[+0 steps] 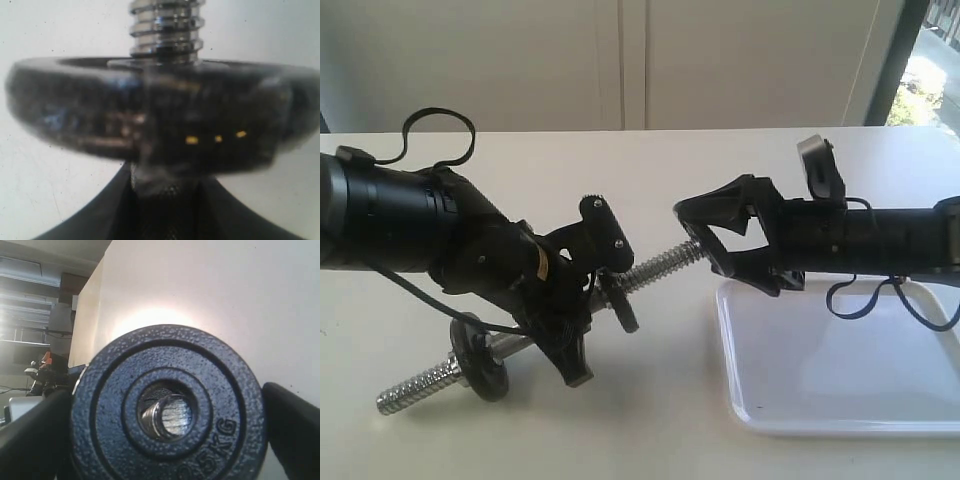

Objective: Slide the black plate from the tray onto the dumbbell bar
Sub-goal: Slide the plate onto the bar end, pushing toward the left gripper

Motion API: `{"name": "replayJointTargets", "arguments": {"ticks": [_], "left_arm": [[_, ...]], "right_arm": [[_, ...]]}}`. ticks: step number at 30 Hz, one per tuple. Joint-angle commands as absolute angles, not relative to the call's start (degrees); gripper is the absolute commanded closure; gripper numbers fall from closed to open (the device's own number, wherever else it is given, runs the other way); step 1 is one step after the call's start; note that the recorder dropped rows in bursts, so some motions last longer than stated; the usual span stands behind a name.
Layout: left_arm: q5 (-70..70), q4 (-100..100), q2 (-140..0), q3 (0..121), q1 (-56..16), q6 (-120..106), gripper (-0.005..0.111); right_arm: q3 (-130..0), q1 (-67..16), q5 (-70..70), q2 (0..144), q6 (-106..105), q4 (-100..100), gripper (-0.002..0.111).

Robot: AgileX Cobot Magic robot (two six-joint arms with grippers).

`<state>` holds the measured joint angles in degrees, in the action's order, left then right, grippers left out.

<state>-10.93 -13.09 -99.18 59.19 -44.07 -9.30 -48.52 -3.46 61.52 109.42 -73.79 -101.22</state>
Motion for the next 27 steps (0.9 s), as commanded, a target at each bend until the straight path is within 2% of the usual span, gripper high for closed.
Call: {"name": "replayJointTargets", "arguments": {"ticks": [1, 27], "left_arm": [[-1.0, -12.0, -96.6, 60.7, -44.6, -7.3, 0.107], [-2.3, -12.0, -96.6, 60.7, -44.6, -7.7, 0.107]], "right_arm": [[-47.9, -4.4, 70.0, 108.2, -74.6, -99.9, 0.108], [-47.9, -3.4, 70.0, 108.2, -77.3, -99.9, 0.108]]}}
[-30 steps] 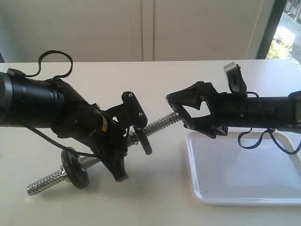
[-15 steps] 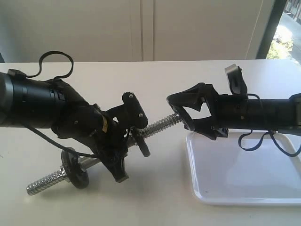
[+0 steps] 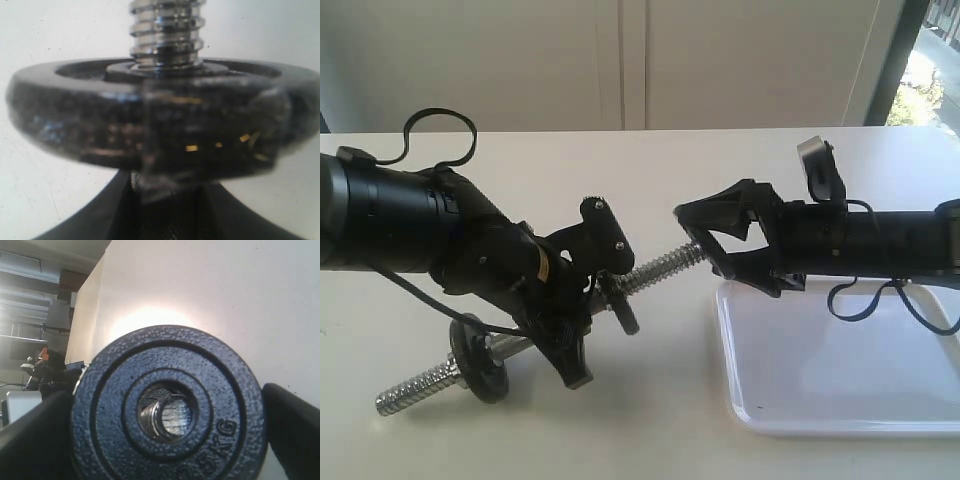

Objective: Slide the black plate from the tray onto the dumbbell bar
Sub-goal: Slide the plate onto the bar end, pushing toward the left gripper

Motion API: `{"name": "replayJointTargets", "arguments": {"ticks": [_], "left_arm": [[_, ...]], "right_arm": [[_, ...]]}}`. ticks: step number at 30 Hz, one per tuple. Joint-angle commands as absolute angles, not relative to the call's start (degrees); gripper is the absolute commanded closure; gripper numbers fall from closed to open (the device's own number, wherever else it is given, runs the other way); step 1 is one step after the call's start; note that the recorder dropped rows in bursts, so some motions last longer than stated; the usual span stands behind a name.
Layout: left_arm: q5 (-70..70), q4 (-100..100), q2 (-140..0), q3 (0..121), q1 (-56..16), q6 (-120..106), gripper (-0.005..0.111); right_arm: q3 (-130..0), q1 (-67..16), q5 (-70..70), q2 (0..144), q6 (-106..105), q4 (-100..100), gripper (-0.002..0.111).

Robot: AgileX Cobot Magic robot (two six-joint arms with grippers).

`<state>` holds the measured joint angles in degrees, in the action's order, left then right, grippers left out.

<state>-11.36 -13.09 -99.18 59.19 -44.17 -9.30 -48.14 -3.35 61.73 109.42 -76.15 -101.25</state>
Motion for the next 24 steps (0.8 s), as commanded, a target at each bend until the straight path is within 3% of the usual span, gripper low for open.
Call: {"name": "replayJointTargets", "arguments": {"ticks": [1, 24], "left_arm": [[-2.3, -12.0, -96.6, 60.7, -44.6, -7.7, 0.107], [-1.4, -12.0, -96.6, 60.7, -44.6, -7.7, 0.107]], "right_arm": [[-47.9, -3.4, 70.0, 108.2, -77.9, -99.9, 0.108], [-47.9, -3.6, 69.4, 108.7, -77.7, -99.9, 0.108]]}}
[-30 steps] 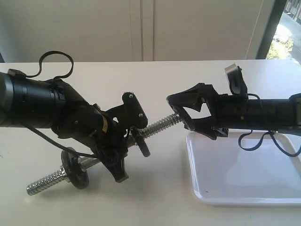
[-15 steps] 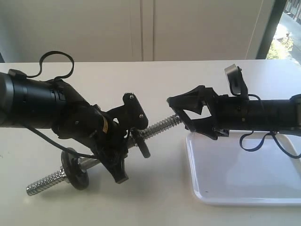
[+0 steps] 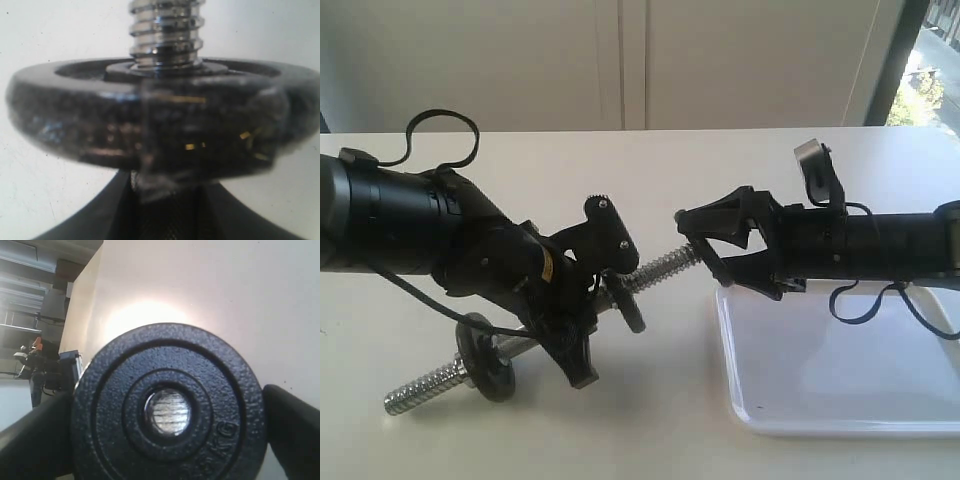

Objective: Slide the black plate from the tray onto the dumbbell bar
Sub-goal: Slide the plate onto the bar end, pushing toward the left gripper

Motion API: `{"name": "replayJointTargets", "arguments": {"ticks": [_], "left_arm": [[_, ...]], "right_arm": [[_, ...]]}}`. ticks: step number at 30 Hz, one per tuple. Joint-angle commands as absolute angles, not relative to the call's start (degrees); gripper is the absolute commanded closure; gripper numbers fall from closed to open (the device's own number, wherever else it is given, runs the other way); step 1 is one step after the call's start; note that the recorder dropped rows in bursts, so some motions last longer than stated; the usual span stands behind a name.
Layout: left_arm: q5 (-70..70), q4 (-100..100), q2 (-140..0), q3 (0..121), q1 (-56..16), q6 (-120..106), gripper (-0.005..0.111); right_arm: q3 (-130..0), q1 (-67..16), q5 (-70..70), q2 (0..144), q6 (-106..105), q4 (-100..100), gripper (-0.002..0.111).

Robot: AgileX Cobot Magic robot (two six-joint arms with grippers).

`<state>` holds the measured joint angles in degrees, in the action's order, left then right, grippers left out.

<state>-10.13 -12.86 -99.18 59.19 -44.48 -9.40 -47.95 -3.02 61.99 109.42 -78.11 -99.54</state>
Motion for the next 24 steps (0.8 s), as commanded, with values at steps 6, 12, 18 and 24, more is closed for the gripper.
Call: {"name": "replayJointTargets", "arguments": {"ticks": [6, 12, 18, 24], "left_arm": [[-0.5, -12.2, -96.6, 60.7, -44.6, -7.7, 0.107], [0.4, -12.0, -96.6, 60.7, -44.6, -7.5, 0.107], [1.4, -12.0, -96.6, 60.7, -44.6, -7.3, 0.107], [3.1, -12.0, -96.6, 60.7, -44.6, -6.0, 0.107]], "right_arm": [[-47.9, -7.0, 70.0, 110.6, -77.7, -99.9, 0.108], [-47.9, -9.7, 70.0, 110.7, -77.7, -99.9, 0.108], [-48.0, -9.7, 70.0, 110.7, -72.2, -99.9, 0.108], [-48.1, -9.7, 70.0, 110.7, -71.9, -99.9, 0.108]]}}
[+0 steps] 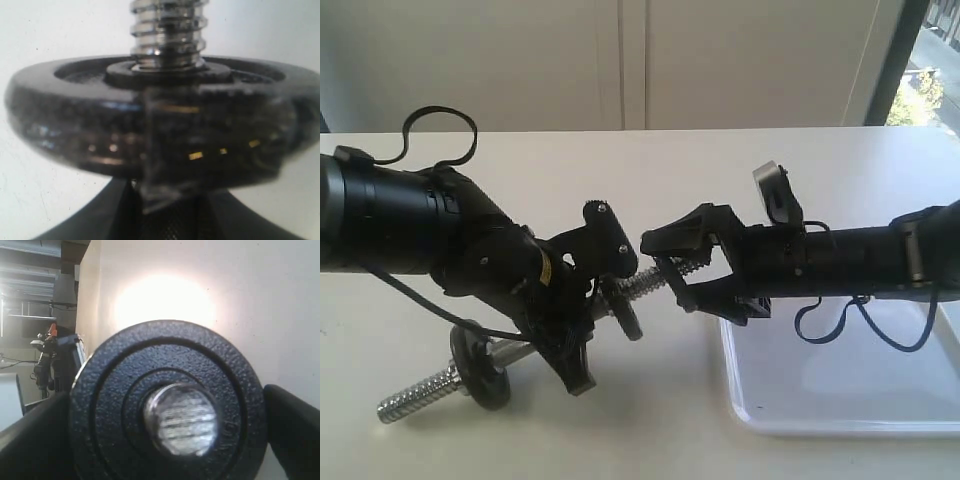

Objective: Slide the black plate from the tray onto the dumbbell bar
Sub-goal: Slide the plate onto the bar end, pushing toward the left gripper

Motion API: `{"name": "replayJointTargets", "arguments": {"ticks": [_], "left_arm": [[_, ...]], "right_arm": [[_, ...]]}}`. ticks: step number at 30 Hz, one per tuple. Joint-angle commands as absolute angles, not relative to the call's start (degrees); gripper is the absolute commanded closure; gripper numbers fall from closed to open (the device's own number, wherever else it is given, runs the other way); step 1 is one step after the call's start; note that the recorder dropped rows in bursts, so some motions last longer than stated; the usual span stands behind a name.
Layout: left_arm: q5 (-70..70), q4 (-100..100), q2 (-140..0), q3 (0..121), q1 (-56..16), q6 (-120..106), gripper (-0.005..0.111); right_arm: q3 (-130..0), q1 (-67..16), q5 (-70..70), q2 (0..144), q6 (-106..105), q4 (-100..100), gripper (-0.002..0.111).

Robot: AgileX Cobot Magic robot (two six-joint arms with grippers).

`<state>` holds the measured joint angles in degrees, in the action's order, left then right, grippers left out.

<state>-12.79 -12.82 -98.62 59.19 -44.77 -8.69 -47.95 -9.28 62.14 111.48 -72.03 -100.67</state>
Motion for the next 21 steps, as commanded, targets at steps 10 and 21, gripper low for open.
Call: {"name": "replayJointTargets", "arguments": {"ticks": [10, 21], "left_arm": [[4.0, -12.0, -96.6, 60.7, -44.6, -6.0, 0.107], [3.2, -12.0, -96.6, 60.7, -44.6, -6.0, 0.107]], "right_arm": [[-48.0, -11.9, 70.0, 110.8, -75.9, -99.9, 0.108], [-48.0, -14.6, 67.2, 110.8, -75.8, -99.6, 0.048]]}}
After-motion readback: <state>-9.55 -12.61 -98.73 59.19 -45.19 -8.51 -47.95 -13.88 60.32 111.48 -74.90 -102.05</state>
